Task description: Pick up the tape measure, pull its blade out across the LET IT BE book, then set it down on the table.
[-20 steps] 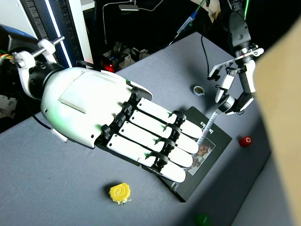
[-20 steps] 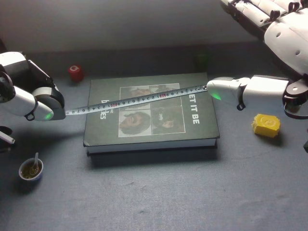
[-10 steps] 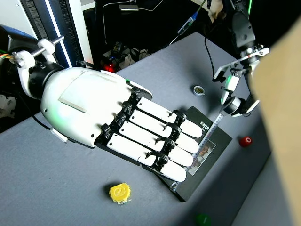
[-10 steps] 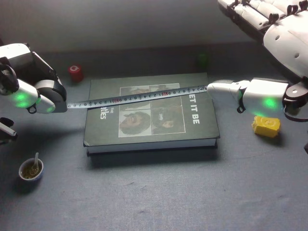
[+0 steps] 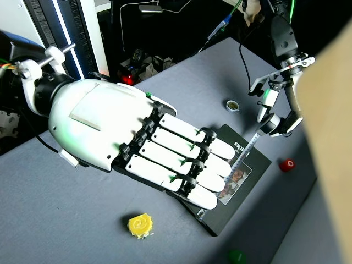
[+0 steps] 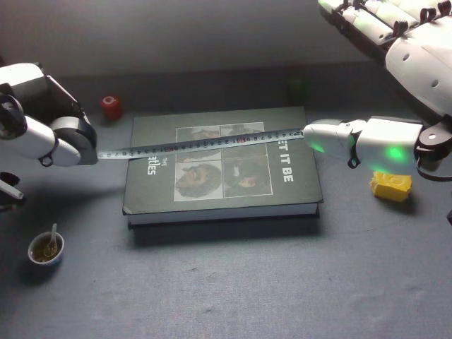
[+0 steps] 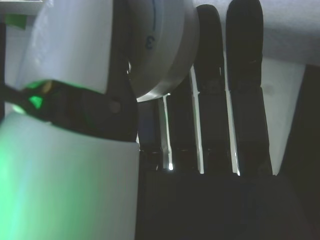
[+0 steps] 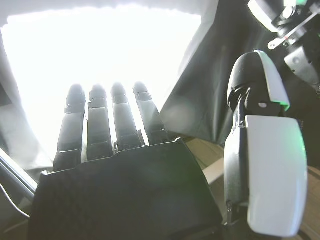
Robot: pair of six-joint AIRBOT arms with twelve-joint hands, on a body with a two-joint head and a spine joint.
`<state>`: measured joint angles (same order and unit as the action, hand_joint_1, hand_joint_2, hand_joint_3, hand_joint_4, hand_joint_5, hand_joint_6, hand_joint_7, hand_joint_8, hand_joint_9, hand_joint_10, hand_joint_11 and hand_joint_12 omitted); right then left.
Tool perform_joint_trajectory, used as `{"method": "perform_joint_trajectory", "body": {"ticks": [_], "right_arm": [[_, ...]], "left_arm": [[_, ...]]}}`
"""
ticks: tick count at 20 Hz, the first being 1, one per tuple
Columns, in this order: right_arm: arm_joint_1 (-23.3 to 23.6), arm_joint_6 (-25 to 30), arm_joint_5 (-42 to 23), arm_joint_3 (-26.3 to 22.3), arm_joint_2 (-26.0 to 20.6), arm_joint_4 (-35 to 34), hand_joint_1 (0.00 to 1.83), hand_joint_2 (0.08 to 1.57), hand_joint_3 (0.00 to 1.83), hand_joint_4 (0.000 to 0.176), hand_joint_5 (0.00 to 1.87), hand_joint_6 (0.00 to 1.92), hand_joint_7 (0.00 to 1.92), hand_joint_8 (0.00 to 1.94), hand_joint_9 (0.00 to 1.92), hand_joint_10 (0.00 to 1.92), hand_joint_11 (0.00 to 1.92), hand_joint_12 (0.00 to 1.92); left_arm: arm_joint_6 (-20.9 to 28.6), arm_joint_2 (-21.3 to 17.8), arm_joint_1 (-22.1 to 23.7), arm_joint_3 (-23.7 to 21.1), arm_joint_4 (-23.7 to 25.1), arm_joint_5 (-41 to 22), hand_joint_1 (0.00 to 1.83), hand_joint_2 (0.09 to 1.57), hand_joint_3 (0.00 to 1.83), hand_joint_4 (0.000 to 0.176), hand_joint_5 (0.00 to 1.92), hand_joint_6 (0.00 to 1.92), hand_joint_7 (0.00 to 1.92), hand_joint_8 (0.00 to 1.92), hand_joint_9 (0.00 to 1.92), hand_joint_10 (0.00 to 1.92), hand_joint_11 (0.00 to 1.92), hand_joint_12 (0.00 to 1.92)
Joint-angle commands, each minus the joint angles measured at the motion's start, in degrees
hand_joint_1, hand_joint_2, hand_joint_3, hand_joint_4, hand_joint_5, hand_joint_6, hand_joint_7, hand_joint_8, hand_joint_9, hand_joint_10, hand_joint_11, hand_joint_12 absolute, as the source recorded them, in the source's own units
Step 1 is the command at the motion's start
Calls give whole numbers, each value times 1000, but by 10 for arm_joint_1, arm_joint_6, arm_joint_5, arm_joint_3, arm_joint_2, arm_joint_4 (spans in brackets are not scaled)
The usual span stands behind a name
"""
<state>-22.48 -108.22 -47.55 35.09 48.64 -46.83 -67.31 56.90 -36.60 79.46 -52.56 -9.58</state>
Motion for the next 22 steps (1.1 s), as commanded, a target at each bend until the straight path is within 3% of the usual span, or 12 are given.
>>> {"method": "perform_joint_trajectory", "body": {"ticks": [1, 6, 10, 22], "right_arm": [[3, 1, -51, -1, -4, 34, 247, 1046, 3, 0, 0, 0, 0, 0, 0, 0, 0, 104], [3, 1, -50, -1, -4, 35, 245, 1047, 3, 0, 0, 0, 0, 0, 0, 0, 0, 104], [3, 1, -49, -1, -4, 35, 245, 1047, 3, 0, 0, 0, 0, 0, 0, 0, 0, 107], [-1, -1, -47, -1, -4, 38, 243, 1047, 2, 0, 0, 0, 0, 0, 0, 0, 0, 111]], "left_arm": [[6, -4, 10, -6, -5, -45, 1387, 1084, 0, 0, 1027, 735, 1027, 909, 974, 1166, 900, 995], [4, -22, 41, -64, -18, -64, 1386, 1083, 0, 0, 1028, 727, 1032, 926, 969, 1152, 893, 968], [4, -36, 53, -81, -19, -64, 1385, 1084, 0, 0, 1070, 667, 1043, 914, 923, 1209, 915, 978], [-25, -118, 35, -181, -56, -39, 1385, 1084, 0, 0, 1077, 656, 1043, 924, 916, 1209, 888, 1000]]}}
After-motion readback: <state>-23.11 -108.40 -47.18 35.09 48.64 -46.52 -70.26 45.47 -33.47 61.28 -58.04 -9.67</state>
